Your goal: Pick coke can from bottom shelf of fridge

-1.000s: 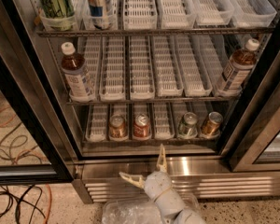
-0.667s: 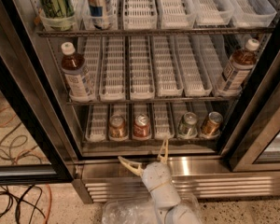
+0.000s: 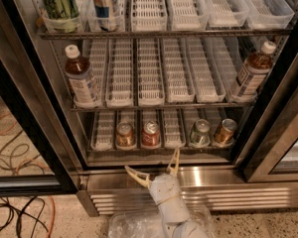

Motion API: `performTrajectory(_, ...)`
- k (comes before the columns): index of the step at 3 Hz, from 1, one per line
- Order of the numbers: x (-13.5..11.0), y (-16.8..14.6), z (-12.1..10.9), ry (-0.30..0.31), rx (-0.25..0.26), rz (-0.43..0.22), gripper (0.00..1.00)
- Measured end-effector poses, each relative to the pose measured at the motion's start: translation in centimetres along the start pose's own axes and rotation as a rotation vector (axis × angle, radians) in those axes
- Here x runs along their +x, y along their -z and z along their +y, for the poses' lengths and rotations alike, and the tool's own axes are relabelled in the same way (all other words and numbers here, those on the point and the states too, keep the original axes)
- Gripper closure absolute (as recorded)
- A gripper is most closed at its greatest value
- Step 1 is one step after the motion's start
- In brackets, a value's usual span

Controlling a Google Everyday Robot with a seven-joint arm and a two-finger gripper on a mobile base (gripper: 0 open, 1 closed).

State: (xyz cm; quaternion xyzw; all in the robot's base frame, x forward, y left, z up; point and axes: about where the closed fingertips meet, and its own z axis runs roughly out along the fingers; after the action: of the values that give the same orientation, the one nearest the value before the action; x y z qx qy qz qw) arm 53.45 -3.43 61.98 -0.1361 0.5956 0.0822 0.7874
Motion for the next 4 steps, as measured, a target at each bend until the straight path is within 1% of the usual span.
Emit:
performTrajectory(1, 0.5, 0.0, 0.1, -0.025, 0.046, -0.023, 0.0)
performTrajectory(2, 1.0, -0.3, 0.4, -0.046, 0.112, -0.08, 0.0)
performTrajectory(3, 2.6, 0.6, 1.3, -0.065, 0.151, -0.077, 0.0)
performTrajectory(4, 2.6, 0.6, 1.3, -0.066, 0.151, -0.077, 0.01)
